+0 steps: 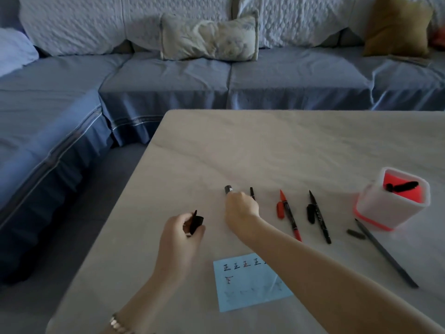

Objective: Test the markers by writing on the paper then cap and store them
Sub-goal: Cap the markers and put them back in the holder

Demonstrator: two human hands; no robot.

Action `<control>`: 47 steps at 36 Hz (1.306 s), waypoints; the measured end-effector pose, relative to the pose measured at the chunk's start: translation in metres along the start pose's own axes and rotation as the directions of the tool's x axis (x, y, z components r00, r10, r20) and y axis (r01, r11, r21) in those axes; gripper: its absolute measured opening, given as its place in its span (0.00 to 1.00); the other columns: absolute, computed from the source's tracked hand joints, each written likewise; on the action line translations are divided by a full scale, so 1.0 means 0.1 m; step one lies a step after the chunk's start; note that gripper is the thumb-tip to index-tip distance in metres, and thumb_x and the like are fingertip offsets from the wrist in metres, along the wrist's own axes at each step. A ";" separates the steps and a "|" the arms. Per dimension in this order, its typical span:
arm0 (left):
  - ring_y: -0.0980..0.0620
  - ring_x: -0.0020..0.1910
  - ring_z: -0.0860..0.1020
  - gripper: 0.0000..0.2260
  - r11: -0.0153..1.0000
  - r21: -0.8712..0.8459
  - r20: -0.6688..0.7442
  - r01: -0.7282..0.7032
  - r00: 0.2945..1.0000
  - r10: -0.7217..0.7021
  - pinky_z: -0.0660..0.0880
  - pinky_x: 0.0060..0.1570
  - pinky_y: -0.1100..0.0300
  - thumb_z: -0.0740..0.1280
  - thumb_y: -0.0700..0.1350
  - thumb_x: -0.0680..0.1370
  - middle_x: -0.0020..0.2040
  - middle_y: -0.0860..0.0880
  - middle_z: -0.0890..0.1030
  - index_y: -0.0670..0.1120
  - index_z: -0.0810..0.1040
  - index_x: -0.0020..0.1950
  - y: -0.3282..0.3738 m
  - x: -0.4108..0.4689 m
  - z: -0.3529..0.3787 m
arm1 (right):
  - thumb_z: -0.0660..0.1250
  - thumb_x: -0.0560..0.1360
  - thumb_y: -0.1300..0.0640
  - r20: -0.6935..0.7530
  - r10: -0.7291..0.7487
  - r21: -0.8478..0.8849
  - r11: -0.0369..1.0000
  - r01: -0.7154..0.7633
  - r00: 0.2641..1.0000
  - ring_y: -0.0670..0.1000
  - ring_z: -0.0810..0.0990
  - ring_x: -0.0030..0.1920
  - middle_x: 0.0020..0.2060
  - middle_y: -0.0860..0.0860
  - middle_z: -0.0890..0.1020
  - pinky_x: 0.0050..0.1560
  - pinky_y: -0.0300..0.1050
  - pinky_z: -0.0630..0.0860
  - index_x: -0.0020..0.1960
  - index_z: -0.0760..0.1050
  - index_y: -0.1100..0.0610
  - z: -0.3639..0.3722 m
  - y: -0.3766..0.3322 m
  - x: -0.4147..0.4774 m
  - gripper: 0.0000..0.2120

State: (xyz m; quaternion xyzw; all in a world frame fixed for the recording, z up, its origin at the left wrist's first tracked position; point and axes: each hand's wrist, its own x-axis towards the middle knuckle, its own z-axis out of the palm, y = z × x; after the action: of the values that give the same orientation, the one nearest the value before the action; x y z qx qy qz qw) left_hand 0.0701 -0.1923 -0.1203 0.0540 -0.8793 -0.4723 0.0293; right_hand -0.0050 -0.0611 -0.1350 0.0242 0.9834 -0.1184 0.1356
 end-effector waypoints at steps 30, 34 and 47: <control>0.63 0.30 0.70 0.06 0.957 -0.288 0.357 -0.023 0.925 0.130 0.67 0.34 0.73 0.69 0.46 0.75 0.34 0.55 0.77 0.57 0.78 0.40 0.73 -0.69 0.43 | 0.59 0.70 0.49 -0.119 0.228 0.979 -0.137 0.153 0.966 0.47 0.71 0.21 0.20 0.54 0.75 0.23 0.36 0.69 0.37 0.75 0.63 -0.55 1.07 -1.55 0.17; 0.62 0.30 0.70 0.10 0.971 -0.223 0.398 -0.092 0.900 0.177 0.66 0.33 0.72 0.69 0.44 0.74 0.34 0.61 0.77 0.61 0.77 0.40 0.80 -0.75 0.42 | 0.56 0.77 0.56 -0.111 0.216 0.980 -0.138 0.143 0.970 0.47 0.71 0.21 0.21 0.54 0.75 0.23 0.36 0.69 0.39 0.74 0.66 -0.53 1.11 -1.60 0.17; 0.59 0.34 0.72 0.08 0.966 -0.105 0.428 -0.237 0.866 0.259 0.66 0.35 0.68 0.64 0.48 0.77 0.33 0.57 0.74 0.61 0.71 0.41 0.91 -0.91 0.44 | 0.58 0.76 0.66 -0.140 0.395 0.982 -0.060 0.178 0.908 0.46 0.67 0.15 0.15 0.51 0.70 0.18 0.35 0.64 0.33 0.69 0.64 -0.41 1.02 -1.72 0.13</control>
State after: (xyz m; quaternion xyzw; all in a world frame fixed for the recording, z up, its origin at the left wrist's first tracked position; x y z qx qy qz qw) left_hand 0.1500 -0.0945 -0.0691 -0.1677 -0.8511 -0.4859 -0.1073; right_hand 0.1582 0.0448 -0.0723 0.2188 0.5845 -0.7730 -0.1137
